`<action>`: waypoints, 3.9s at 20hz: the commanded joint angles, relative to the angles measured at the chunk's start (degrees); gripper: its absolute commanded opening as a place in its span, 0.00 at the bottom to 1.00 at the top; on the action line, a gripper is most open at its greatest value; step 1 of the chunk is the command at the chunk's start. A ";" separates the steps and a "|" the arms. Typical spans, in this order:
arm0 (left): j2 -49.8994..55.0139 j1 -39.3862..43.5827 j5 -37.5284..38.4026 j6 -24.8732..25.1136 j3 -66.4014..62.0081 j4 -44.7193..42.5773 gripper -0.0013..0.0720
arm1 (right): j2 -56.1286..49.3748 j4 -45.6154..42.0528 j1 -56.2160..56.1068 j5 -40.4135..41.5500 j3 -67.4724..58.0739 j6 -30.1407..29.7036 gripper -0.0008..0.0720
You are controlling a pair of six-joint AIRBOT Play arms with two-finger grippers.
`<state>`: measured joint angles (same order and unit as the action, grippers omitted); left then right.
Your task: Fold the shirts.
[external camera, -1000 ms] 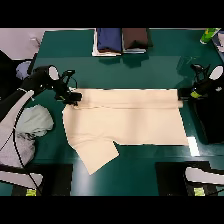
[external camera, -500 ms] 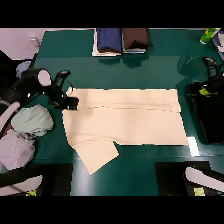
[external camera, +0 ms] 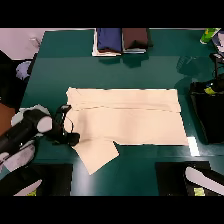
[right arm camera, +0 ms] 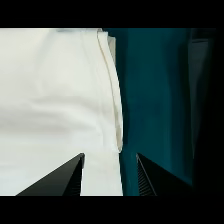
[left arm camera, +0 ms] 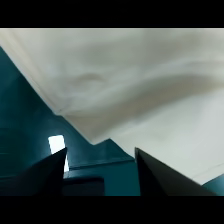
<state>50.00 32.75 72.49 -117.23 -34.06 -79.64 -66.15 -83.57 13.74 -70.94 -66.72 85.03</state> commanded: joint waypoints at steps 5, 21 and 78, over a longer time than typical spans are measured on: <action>-2.40 3.98 -13.88 -5.55 9.73 4.33 0.72 | 0.15 -0.02 -0.55 -1.05 -0.04 -0.02 0.55; -2.51 3.98 -11.21 1.33 2.43 5.05 0.06 | 9.22 -0.17 9.64 -8.61 17.27 -2.80 0.57; 30.53 -12.85 -35.93 17.18 -30.18 -17.00 0.06 | -21.38 0.15 -4.83 0.09 -14.51 4.46 0.03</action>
<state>76.29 20.14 38.15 -100.99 -61.54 -96.92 -83.46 -85.08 9.13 -70.91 -77.28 89.12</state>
